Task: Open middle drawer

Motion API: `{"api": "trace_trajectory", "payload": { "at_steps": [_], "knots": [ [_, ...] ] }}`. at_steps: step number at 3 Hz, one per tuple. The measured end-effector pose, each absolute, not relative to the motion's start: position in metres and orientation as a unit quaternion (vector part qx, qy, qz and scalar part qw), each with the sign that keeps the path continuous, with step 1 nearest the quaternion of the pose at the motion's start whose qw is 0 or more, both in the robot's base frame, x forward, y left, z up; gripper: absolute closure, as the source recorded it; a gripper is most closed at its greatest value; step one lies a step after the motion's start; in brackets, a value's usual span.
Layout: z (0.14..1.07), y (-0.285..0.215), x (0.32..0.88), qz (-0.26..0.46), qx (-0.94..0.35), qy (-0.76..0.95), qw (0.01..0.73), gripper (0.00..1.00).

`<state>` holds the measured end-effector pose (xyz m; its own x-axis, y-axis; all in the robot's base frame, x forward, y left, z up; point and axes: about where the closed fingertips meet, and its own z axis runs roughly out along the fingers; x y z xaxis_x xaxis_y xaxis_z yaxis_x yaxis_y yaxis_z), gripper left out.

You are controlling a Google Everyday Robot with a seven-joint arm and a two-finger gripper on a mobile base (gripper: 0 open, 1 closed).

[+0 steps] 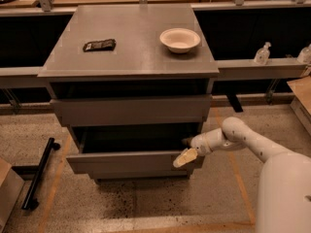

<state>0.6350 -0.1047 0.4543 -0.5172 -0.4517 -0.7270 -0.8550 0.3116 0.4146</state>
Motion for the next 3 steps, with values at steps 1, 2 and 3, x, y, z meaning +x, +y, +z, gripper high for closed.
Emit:
{"api": "trace_trajectory", "payload": {
  "at_steps": [1,2,3],
  "knots": [
    [0.453,-0.097,0.631,0.385,-0.447,0.78,0.211,0.0],
    [0.452,-0.092,0.614,0.374,-0.469,0.787,0.147,0.0],
    [0.45,-0.095,0.584,0.379,-0.48,0.789,0.065,0.0]
  ]
}}
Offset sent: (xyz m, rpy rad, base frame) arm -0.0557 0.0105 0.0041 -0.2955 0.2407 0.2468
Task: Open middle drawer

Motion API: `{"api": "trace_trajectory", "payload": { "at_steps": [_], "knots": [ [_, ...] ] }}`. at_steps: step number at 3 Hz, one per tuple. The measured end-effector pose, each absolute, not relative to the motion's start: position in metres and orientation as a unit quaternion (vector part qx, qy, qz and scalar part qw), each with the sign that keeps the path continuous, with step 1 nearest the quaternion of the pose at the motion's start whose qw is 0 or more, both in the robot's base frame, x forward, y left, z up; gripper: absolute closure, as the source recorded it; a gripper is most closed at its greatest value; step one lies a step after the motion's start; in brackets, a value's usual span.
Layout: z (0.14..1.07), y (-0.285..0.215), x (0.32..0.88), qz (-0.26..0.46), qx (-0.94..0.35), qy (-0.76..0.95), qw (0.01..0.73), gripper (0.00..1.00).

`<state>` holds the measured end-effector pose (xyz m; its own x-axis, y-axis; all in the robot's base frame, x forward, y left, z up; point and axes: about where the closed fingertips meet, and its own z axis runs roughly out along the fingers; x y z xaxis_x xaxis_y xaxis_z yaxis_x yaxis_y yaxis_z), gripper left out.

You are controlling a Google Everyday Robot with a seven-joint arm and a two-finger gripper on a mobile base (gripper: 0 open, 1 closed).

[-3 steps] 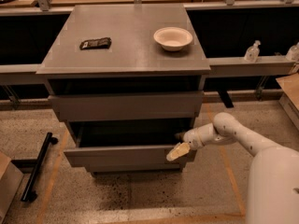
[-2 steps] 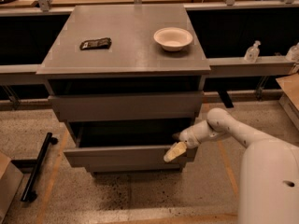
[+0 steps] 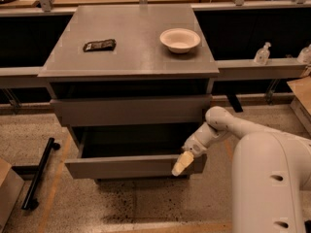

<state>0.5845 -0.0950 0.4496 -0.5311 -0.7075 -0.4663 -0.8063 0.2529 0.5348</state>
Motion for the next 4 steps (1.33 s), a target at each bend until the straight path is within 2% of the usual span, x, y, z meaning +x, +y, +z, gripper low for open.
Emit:
{"api": "trace_trajectory", "payload": {
  "at_steps": [1,3,4],
  "knots": [
    [0.449,-0.103,0.558,0.399,-0.478,0.782,0.001,0.0],
    [0.451,-0.103,0.546,0.403,-0.469,0.786,-0.019,0.0],
    [0.458,-0.109,0.522,0.406,-0.449,0.795,-0.036,0.0]
  ]
}}
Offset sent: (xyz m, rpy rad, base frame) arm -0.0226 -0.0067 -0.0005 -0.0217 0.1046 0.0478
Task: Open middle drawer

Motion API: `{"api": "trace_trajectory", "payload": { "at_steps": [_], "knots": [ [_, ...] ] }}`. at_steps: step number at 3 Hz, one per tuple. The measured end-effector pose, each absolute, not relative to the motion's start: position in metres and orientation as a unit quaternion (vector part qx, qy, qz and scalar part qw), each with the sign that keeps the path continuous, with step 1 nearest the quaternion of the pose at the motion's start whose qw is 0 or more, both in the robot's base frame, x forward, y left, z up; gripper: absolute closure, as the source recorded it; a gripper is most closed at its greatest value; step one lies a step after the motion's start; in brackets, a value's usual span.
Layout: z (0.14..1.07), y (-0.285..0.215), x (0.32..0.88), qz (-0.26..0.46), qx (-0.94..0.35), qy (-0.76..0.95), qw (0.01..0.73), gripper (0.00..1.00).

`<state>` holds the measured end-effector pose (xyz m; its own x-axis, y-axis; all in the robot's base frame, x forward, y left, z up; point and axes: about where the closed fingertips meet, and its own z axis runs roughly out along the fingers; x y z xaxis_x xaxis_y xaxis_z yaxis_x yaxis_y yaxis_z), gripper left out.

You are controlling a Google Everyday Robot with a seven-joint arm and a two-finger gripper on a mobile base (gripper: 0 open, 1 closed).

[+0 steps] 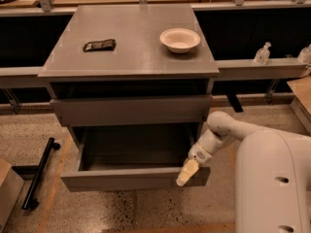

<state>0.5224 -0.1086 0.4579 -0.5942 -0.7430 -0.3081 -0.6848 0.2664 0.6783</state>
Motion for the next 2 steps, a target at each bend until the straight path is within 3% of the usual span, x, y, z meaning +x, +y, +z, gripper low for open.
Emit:
{"api": "trace_trajectory", "payload": {
  "at_steps": [2],
  "knots": [
    [0.481,-0.129,0.447,-0.433,0.384,-0.81,0.095,0.0]
  ]
}}
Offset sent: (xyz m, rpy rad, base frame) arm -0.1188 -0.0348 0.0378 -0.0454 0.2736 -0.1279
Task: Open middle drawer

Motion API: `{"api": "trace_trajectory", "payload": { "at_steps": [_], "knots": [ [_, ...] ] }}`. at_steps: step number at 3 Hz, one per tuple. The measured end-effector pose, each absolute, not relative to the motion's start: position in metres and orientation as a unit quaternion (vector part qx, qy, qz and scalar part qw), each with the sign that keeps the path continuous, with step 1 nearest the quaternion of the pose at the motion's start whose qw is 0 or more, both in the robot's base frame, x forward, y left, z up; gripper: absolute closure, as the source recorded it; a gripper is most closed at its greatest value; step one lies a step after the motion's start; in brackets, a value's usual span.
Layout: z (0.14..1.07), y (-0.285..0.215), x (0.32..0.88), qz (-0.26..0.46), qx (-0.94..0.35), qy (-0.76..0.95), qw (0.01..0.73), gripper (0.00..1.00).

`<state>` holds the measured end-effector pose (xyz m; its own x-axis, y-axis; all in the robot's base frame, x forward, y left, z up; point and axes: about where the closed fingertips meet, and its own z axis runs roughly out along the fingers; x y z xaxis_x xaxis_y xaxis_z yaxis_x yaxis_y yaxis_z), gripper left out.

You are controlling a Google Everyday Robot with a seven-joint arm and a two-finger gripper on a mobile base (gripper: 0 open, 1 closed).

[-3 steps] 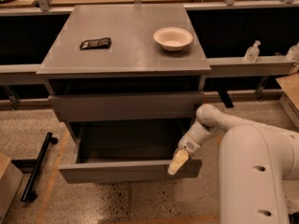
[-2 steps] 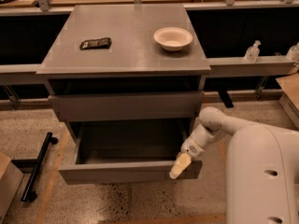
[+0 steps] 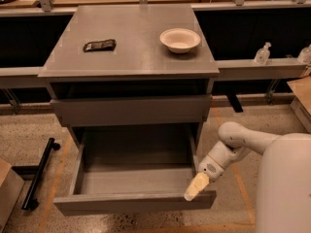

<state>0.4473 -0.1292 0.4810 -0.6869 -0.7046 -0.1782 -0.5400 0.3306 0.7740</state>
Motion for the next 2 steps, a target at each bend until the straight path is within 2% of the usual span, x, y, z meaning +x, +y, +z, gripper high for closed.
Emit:
{"api": "trace_trajectory", "payload": {
  "at_steps": [1,2],
  "knots": [
    [0.499,-0.129,0.441,-0.418,0.392,-0.814,0.089,0.0],
    [0.522,-0.123,0.458,-0.401,0.431,-0.808,0.037,0.0]
  ]
}}
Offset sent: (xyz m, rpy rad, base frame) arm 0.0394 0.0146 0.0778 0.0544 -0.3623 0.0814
